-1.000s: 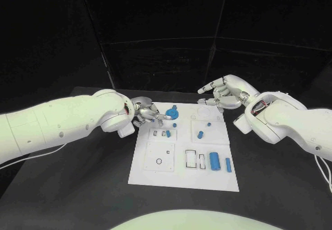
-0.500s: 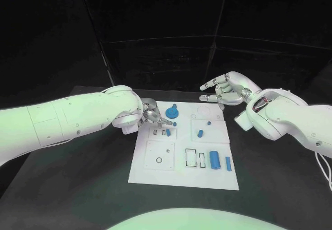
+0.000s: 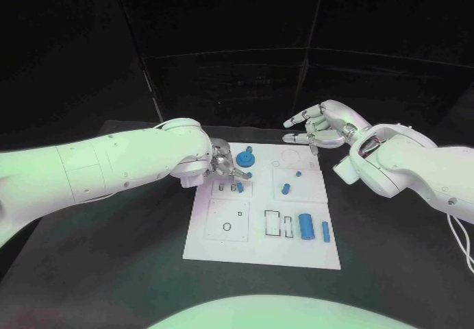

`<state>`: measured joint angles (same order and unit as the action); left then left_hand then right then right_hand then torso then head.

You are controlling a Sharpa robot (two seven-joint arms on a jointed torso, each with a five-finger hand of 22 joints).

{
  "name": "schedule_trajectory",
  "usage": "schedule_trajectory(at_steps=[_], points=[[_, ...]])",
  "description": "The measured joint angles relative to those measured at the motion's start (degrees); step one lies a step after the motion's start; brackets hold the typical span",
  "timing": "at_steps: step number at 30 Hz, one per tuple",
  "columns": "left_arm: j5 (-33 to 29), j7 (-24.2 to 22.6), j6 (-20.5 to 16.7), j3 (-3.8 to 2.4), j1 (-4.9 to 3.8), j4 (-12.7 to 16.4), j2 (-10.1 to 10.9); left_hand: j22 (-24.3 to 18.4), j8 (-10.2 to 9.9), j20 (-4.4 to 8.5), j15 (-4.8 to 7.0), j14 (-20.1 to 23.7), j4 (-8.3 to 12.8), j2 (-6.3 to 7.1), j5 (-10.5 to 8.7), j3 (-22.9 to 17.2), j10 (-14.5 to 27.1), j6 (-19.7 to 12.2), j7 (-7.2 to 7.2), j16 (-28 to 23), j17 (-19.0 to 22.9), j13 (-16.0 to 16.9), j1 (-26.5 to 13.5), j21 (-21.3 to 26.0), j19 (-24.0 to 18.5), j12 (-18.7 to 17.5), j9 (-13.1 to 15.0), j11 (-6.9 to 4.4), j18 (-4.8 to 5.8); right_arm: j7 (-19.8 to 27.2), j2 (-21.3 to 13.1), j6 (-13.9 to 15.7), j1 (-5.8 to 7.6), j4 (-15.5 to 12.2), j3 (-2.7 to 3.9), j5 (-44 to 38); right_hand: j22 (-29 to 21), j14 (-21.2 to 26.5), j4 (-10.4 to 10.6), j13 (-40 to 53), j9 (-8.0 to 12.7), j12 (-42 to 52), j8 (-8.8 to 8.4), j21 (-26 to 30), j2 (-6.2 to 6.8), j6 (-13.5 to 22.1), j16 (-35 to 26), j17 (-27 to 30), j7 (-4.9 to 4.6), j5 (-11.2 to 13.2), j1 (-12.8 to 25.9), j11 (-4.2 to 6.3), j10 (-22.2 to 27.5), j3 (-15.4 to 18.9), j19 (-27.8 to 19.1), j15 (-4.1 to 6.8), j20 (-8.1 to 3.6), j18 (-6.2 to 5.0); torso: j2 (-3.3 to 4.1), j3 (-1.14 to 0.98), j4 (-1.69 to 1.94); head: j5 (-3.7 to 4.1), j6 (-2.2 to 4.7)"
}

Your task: Assemble the parts on the task board

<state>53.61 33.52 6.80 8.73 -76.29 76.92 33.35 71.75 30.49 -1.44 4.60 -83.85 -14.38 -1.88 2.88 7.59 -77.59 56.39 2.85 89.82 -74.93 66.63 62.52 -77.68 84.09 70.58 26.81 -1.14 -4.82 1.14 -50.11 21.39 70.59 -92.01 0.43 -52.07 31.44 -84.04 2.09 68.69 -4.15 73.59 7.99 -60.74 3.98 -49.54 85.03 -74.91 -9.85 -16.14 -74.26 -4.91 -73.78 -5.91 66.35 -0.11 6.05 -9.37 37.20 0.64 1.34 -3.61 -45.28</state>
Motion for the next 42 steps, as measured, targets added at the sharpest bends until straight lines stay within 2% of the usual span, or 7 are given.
schedule_trajectory(at_steps=[12,32,35,42], points=[[0.89,0.53,2.00,0.52,0.01,-1.70,-1.92,0.06,0.45,0.00,0.00,0.00,0.31,-0.59,0.00,0.31,0.00,-0.40,0.00,0.00,0.00,-0.21,0.59,-0.21,0.00,0.00,0.69,0.00,0.00,-0.41,0.37,-0.78,0.01,-0.57,0.00,0.04,-0.61,0.00,-0.16,-0.18,0.01,-0.22,0.00,0.35,0.00,0.00,-0.36,0.00,0.00,-0.26,0.00,0.21,0.21,0.16,-0.42,0.00,-0.02,0.01,0.02,0.05,-0.03,0.36,-0.32],[1.17,0.88,4.56,0.60,0.05,-3.55,-3.38,0.27,0.98,0.00,-0.01,0.00,0.79,-1.82,0.00,0.46,0.00,-0.94,-0.12,0.00,0.01,-0.28,1.82,-0.21,0.00,0.00,1.53,0.01,0.00,-0.68,0.65,-1.18,0.01,-0.47,0.00,0.05,-1.17,0.00,0.02,-0.45,0.02,-0.44,-0.01,0.87,0.00,0.00,-0.66,-0.03,0.00,-0.50,0.00,0.21,0.20,0.33,-0.41,0.00,-0.02,0.02,0.01,0.08,0.08,0.54,-0.39],[1.18,0.90,4.84,0.60,0.05,-3.70,-3.60,0.41,1.05,0.00,-0.01,0.00,0.86,-2.09,0.00,0.39,0.00,-1.03,-0.20,0.00,0.01,-0.28,2.09,-0.30,-0.01,0.00,1.71,0.01,0.89,-0.70,0.73,-1.23,0.01,-0.45,0.00,0.05,-1.24,0.00,0.02,-0.44,0.01,-0.44,0.19,0.88,0.00,0.00,-0.66,-0.04,0.00,-0.51,0.00,0.21,0.20,0.33,-0.54,0.00,0.11,0.02,0.01,0.07,0.11,0.59,-0.44],[1.20,0.93,5.45,0.62,0.08,-4.20,-3.95,0.65,1.30,0.00,-0.01,0.00,1.49,-2.63,0.00,0.09,0.00,-1.24,0.00,0.00,0.01,-0.28,3.06,-0.44,-0.01,0.00,2.17,0.01,0.88,-0.76,0.82,-1.33,0.01,-0.33,0.00,0.06,-1.34,0.00,0.02,-0.44,0.02,-0.44,0.23,0.88,0.00,0.00,-0.66,-0.03,0.00,-0.50,0.00,0.21,0.20,0.33,-0.62,0.00,0.18,0.02,0.02,0.05,0.15,0.70,-0.60]])
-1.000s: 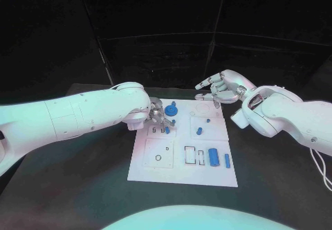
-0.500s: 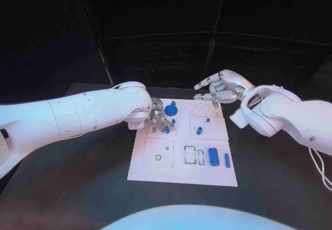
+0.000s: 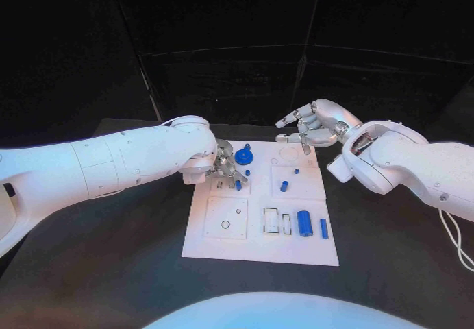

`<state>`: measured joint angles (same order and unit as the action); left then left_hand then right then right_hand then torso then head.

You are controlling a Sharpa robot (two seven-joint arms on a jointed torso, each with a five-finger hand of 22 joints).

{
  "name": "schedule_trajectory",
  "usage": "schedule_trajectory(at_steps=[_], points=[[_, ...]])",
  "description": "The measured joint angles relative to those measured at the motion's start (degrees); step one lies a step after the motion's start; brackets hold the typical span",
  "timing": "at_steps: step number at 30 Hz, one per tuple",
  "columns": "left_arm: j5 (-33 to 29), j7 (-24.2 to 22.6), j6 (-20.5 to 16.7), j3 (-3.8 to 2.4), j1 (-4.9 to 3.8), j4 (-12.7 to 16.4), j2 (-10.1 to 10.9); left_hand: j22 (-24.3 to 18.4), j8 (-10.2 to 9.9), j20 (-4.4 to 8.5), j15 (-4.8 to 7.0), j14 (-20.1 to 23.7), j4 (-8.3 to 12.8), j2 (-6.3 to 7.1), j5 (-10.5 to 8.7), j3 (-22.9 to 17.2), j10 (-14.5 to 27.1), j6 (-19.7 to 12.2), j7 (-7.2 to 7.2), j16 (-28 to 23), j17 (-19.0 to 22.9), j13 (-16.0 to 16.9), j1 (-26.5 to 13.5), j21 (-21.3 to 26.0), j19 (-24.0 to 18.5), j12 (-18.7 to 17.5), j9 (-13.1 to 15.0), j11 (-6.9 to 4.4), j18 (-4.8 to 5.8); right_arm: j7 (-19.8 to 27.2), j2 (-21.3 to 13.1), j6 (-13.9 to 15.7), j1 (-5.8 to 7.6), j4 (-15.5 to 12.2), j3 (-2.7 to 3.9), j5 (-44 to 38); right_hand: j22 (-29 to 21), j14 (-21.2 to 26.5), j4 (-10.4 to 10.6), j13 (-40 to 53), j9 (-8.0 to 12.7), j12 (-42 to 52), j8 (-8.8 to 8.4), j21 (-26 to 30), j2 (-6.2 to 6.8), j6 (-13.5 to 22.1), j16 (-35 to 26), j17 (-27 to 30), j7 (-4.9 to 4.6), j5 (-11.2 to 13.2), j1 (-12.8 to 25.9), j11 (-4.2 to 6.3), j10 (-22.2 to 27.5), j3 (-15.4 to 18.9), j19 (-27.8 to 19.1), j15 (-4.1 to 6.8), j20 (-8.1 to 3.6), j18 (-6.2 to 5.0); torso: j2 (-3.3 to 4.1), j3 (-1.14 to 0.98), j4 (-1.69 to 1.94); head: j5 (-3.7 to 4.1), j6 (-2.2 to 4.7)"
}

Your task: Assemble the parts on the task board

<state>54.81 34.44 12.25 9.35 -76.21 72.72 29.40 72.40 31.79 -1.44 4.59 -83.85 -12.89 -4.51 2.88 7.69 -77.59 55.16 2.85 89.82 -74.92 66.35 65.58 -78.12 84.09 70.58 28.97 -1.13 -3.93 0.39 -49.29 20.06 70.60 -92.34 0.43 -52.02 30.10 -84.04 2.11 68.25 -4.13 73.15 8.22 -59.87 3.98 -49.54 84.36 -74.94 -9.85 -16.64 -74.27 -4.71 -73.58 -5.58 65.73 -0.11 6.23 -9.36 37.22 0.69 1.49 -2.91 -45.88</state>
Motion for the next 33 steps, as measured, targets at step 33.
schedule_trajectory(at_steps=[33], points=[[0.05,0.07,1.76,0.09,0.06,-0.08,-0.75,0.25,0.46,0.00,0.00,0.00,2.77,-2.17,0.00,-1.83,0.00,-0.81,0.00,0.00,0.00,0.03,2.60,-0.23,0.00,0.00,1.18,0.01,-0.01,-0.25,0.21,-0.16,0.00,0.24,0.00,0.01,-0.05,0.00,0.00,0.01,0.01,0.00,0.00,0.24,0.00,0.00,0.00,0.02,0.00,-0.22,0.00,0.00,0.00,0.00,0.00,0.00,0.00,0.01,0.04,-0.01,0.01,0.13,-0.47]])
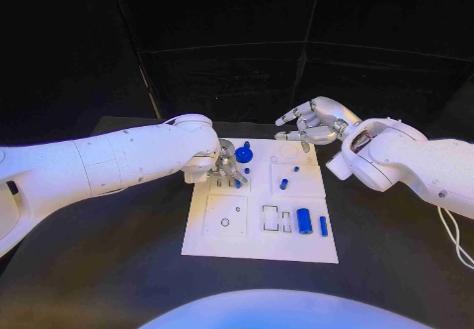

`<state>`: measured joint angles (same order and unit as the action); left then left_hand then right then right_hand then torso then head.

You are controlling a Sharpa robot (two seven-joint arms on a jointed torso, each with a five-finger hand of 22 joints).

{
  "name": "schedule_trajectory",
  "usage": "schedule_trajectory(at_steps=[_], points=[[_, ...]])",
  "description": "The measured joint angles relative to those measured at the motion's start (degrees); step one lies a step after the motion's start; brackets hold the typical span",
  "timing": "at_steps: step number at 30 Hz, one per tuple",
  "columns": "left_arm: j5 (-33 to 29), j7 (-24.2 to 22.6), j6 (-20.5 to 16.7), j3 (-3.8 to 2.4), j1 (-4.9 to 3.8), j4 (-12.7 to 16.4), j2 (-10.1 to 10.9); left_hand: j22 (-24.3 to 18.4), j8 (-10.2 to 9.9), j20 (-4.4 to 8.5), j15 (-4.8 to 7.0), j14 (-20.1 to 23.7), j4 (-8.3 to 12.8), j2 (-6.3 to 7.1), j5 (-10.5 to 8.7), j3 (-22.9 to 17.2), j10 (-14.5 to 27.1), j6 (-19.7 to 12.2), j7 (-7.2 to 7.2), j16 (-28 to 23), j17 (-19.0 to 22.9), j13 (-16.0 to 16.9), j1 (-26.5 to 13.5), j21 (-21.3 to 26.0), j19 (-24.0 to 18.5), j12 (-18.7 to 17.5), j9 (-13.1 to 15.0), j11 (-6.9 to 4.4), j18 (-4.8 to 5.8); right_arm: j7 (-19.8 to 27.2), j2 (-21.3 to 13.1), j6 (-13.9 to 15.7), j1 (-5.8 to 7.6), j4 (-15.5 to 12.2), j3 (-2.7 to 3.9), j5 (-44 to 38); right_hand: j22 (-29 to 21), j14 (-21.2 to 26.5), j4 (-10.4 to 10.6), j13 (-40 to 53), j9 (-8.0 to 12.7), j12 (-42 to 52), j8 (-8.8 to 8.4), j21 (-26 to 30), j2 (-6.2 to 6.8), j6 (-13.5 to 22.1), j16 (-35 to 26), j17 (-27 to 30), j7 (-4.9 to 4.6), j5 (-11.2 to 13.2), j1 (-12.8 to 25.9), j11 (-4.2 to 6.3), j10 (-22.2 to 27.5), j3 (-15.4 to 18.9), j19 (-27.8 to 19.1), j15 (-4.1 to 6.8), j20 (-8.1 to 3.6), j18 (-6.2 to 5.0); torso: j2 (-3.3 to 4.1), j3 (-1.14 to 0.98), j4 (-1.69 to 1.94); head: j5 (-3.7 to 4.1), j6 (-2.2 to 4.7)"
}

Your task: Assemble the parts on the task board

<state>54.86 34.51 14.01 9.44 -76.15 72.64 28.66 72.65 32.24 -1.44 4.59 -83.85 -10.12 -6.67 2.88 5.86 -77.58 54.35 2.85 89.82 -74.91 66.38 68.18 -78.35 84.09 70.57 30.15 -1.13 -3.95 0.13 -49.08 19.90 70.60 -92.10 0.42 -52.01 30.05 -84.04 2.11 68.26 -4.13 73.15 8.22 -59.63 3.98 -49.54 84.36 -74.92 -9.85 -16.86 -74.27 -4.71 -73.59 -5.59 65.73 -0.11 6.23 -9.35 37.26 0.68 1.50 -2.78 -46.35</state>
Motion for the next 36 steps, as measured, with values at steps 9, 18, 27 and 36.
schedule_trajectory(at_steps=[9,18,27,36], points=[[0.00,0.00,-0.06,-0.05,-0.05,0.24,-0.01,0.07,0.00,0.21,0.44,-0.01,4.72,-2.51,-0.07,-5.79,0.62,-1.36,-0.51,0.00,0.00,-0.32,5.40,0.00,-0.21,-0.27,0.29,-0.40,0.00,-0.09,0.11,-0.06,0.00,0.20,0.00,0.00,0.00,0.00,0.00,0.00,0.00,0.00,0.00,0.00,0.00,0.00,0.00,0.00,0.00,0.00,0.00,0.00,0.00,0.00,0.00,0.00,0.00,0.00,0.01,0.01,0.02,0.24,-0.15],[-0.25,-0.26,-0.47,-0.11,-0.05,1.33,0.95,-0.31,-0.95,0.33,0.44,-0.01,2.50,-2.10,-0.09,-11.02,1.08,-2.40,0.10,0.00,0.00,-1.47,6.98,0.00,-0.09,-1.58,0.57,-0.34,0.00,-0.24,0.30,-0.26,0.00,0.60,0.00,0.00,-0.10,0.00,0.00,0.01,0.00,0.00,0.00,0.00,-0.24,0.00,0.00,0.00,0.00,0.00,-0.24,0.00,0.00,0.00,0.00,0.00,0.00,0.00,0.01,0.01,0.04,0.37,-0.25],[-1.53,-1.01,-2.36,0.03,0.21,2.95,3.22,-0.32,0.52,0.33,0.43,-0.01,4.44,4.60,0.00,-30.37,1.14,-2.78,0.31,0.00,0.00,-1.67,-2.23,0.26,-0.10,-1.85,2.83,-0.29,0.00,-0.33,0.33,-0.61,0.00,1.17,0.00,0.01,-0.59,0.00,1.91,-0.13,0.00,0.00,0.39,0.63,-0.64,0.17,-0.25,0.01,0.17,-1.40,1.32,0.00,0.00,2.23,0.00,0.00,0.00,0.00,0.01,0.01,0.12,0.37,-0.27],[-2.16,-2.48,-7.13,0.02,0.36,5.25,5.56,-0.46,1.98,0.32,0.43,-0.01,4.95,6.73,-0.01,-36.79,0.54,-2.78,0.31,0.00,0.00,-1.47,-5.55,0.48,-0.10,-1.60,4.30,-0.44,0.00,-0.38,0.61,-0.97,0.00,1.81,-0.01,0.01,-0.86,0.00,3.65,-0.15,0.00,0.00,0.89,0.89,-0.88,0.40,-0.25,0.01,-0.03,-2.12,2.49,0.00,0.00,4.29,0.00,0.00,0.00,0.00,0.01,0.01,0.29,0.10,-0.12]])
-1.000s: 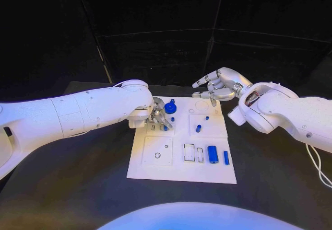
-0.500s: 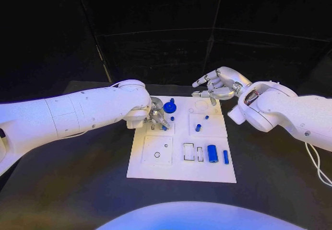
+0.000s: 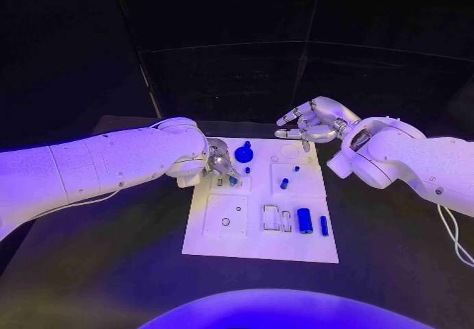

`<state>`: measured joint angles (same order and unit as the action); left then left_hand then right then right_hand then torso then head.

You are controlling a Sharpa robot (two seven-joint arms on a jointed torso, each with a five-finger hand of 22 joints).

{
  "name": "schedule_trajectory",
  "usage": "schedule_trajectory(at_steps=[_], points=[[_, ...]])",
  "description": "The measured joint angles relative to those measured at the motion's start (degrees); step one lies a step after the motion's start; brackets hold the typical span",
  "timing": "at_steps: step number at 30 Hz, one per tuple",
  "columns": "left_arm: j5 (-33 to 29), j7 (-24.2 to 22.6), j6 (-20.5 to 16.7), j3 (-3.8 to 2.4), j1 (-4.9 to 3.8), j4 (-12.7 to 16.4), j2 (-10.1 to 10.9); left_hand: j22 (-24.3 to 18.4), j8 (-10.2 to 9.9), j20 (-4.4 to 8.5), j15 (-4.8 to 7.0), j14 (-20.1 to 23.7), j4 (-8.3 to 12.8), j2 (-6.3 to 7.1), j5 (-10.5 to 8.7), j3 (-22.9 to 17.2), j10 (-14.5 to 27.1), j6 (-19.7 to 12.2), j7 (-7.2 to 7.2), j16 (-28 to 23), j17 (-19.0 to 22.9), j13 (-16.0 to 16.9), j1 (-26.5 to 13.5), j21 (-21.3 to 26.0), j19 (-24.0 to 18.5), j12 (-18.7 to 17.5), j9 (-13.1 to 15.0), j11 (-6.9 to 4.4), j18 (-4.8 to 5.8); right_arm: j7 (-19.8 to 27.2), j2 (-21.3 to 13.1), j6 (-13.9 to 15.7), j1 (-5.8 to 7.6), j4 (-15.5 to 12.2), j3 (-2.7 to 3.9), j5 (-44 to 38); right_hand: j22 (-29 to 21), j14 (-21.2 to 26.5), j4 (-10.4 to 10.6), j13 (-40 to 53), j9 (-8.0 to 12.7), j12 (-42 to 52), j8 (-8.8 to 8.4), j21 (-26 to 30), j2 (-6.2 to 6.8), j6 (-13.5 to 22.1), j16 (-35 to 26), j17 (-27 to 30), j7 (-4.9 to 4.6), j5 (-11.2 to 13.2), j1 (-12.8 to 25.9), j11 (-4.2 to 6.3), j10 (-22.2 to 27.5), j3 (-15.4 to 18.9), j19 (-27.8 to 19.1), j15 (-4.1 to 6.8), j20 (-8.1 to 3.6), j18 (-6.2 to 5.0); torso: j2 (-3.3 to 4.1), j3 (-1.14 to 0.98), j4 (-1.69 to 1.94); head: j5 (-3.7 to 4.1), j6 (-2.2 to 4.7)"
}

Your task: Assemble the parts on the task board

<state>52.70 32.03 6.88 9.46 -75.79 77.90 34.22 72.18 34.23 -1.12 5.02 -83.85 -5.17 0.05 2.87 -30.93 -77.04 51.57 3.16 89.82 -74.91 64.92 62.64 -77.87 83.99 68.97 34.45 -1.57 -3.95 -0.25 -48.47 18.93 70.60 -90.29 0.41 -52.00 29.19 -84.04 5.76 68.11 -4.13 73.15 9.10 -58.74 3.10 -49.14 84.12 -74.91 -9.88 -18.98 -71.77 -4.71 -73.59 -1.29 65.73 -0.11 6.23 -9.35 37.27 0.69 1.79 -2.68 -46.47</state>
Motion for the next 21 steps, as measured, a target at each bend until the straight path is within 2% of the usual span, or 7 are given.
schedule_trajectory(at_steps=[2,9,16,21], points=[[-0.10,-0.83,-2.20,0.00,0.27,0.97,0.87,0.00,0.01,0.00,0.00,0.00,0.19,0.09,-0.01,-0.31,-0.26,0.00,0.00,0.00,0.00,0.18,-0.09,0.00,0.00,0.23,0.12,0.13,0.00,-0.02,0.05,-0.09,0.00,0.08,0.00,0.00,-0.05,0.00,0.37,0.00,0.00,0.00,0.00,0.00,-0.26,0.00,0.00,0.00,0.00,-0.32,0.31,0.00,0.00,0.37,0.00,0.00,0.00,0.00,-0.01,-0.01,0.04,-0.03,0.00],[-0.23,-2.56,-6.98,0.03,1.03,2.31,1.96,0.00,0.02,0.00,0.00,0.00,0.59,0.55,-0.05,-1.19,-0.47,0.00,0.01,0.00,0.00,0.40,-0.55,-0.01,0.00,0.23,0.30,-0.07,0.00,-0.06,0.07,-0.22,0.00,0.28,0.00,0.01,-0.05,0.00,0.54,0.00,0.00,0.00,0.21,0.00,-0.26,0.00,-0.24,0.00,0.00,-0.32,0.31,0.00,0.00,0.54,0.00,0.00,0.00,0.00,-0.03,-0.03,0.06,-0.21,-0.02],[0.33,-3.14,-9.97,0.07,2.42,2.38,2.18,0.00,0.24,-0.01,0.00,0.00,0.77,0.89,-0.18,-1.69,-0.47,0.00,0.01,0.00,0.00,0.39,-0.89,-0.01,0.00,0.23,0.39,-0.07,0.00,-0.10,0.11,-0.33,0.00,0.33,0.00,0.02,-0.05,0.00,0.68,0.01,0.00,0.00,0.21,0.00,-0.26,0.00,-0.24,0.01,0.00,-0.32,0.31,0.00,0.00,0.67,0.00,0.00,0.00,0.00,0.00,-0.03,0.04,-0.35,-0.23],[1.53,-3.15,-11.09,0.08,2.86,1.88,2.04,0.01,0.23,-0.01,-0.01,0.00,1.20,0.90,-0.22,-2.12,-0.47,0.01,0.02,0.00,0.00,0.39,-0.90,-0.01,0.00,0.23,0.39,-0.06,0.00,-0.11,0.11,-0.37,0.00,0.34,-0.01,0.03,-0.05,0.00,0.68,0.01,0.00,0.00,0.20,0.00,-0.26,0.00,-0.24,0.01,0.00,-0.32,0.30,0.00,0.00,0.67,0.00,0.00,0.00,0.00,0.03,0.00,-0.07,-0.46,-0.32]])
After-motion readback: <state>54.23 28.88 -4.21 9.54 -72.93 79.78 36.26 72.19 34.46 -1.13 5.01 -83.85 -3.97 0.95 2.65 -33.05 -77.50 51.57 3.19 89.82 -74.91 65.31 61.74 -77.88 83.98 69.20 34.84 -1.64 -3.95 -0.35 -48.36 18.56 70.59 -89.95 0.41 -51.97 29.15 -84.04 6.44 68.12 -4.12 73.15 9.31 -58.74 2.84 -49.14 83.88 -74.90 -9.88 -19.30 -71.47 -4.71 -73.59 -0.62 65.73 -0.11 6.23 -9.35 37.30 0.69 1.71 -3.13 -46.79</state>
